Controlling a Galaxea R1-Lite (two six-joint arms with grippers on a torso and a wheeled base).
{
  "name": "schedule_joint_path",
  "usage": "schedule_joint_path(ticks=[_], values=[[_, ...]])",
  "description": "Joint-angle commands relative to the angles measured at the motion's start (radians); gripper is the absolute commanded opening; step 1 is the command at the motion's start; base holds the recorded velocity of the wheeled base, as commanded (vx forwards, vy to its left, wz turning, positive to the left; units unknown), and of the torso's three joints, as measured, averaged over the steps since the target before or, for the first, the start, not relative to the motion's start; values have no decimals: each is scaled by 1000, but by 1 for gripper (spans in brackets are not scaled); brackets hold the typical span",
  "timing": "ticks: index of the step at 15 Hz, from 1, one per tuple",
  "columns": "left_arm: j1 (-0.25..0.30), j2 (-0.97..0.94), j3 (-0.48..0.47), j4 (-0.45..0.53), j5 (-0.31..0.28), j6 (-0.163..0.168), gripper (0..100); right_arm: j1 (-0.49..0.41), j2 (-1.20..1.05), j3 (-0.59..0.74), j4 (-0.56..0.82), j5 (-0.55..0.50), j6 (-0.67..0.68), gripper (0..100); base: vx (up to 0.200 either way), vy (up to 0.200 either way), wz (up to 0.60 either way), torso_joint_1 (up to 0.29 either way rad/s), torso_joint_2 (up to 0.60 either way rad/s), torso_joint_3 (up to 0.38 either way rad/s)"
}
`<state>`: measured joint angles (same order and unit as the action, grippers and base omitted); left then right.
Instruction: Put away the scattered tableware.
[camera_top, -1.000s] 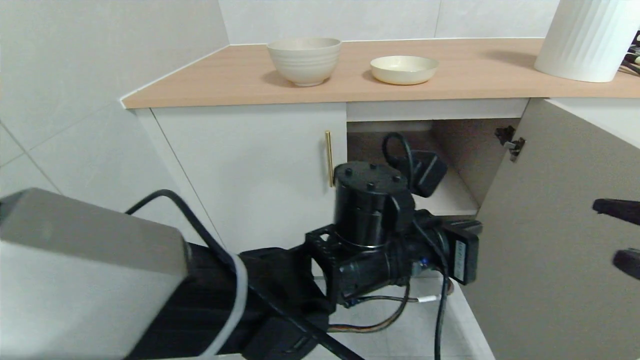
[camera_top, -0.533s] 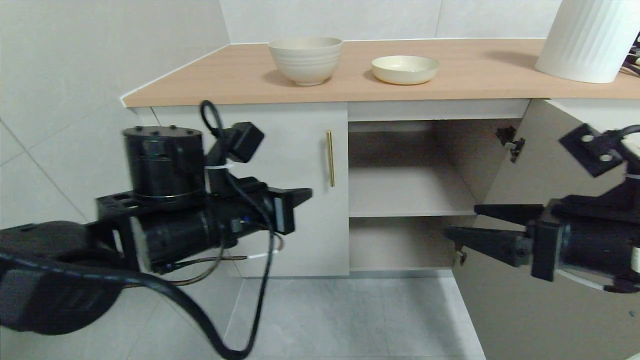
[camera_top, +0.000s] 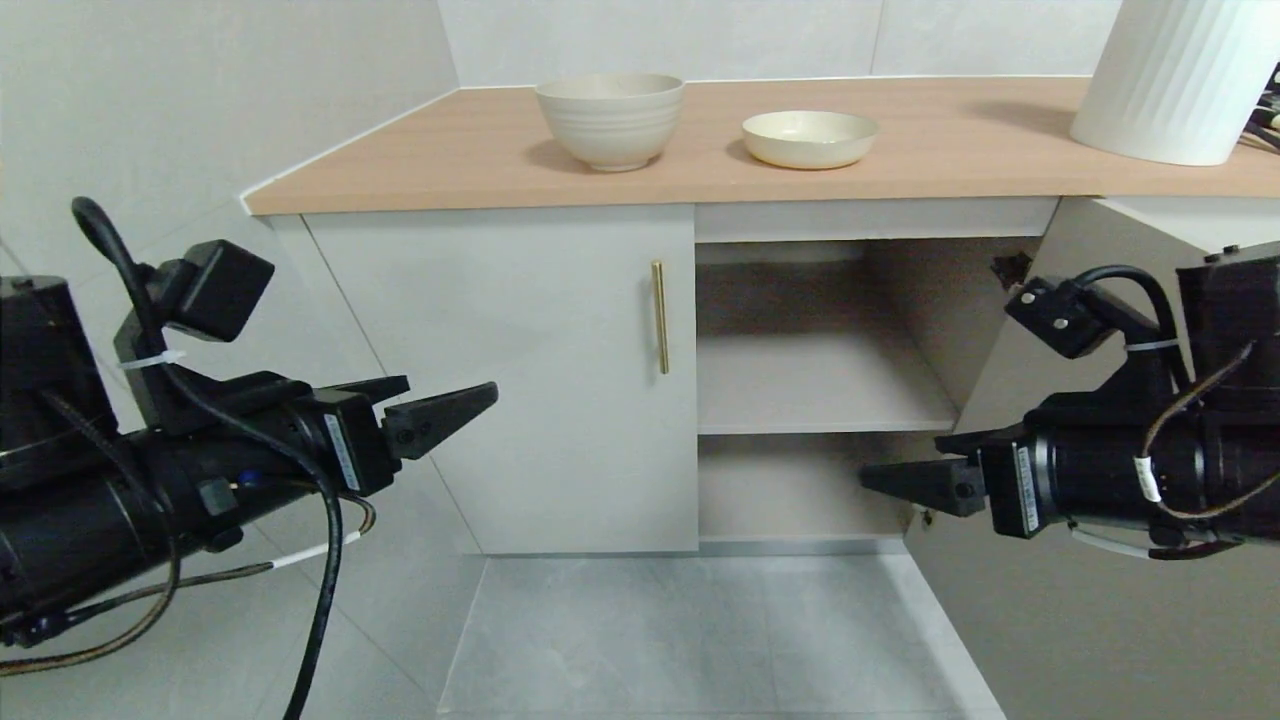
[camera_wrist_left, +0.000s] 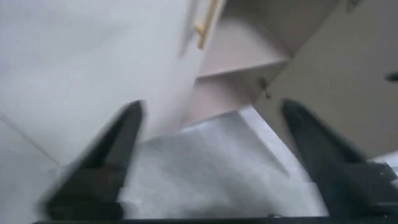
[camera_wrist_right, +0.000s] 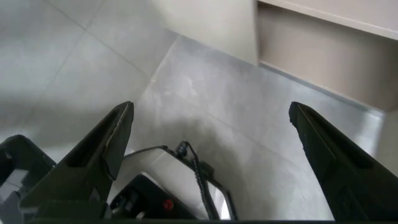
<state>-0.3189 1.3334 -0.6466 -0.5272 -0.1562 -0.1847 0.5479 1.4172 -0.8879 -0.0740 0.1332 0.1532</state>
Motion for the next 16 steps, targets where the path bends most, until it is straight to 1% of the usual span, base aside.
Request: schedule_joint_path(ticks=[1,2,3,4,5,6,9,12,16], values=[[26,-33,1,-2,3,2,100,-13,-75,1,17,-7,0,100,0,0,0,0,0,0],[26,-33,-1,-11,32,4,100,-13,-86,0,17,-9,0,100,0,0,0,0,0,0],[26,-30,-1,-16,56,14,100,-11,-86,1,17,-10,0,100,0,0,0,0,0,0],[26,-28,2,-16,67,27,100,-11,-86,1,17,-10,0,100,0,0,0,0,0,0],[26,-28,4,-16,92,57,100,-11,-86,1,17,-10,0,100,0,0,0,0,0,0],[24,-33,1,-17,110,67,100,-11,-87,1,17,-10,0,100,0,0,0,0,0,0],[26,-48,-1,-10,115,70,100,-9,-92,1,17,-10,0,100,0,0,0,0,0,0],[24,-54,-7,24,110,73,100,-8,-100,1,17,-10,-1,100,200,0,0,1,4,1],[26,-59,-10,24,109,71,100,-8,-100,6,17,-7,-1,100,200,0,0,5,4,2]])
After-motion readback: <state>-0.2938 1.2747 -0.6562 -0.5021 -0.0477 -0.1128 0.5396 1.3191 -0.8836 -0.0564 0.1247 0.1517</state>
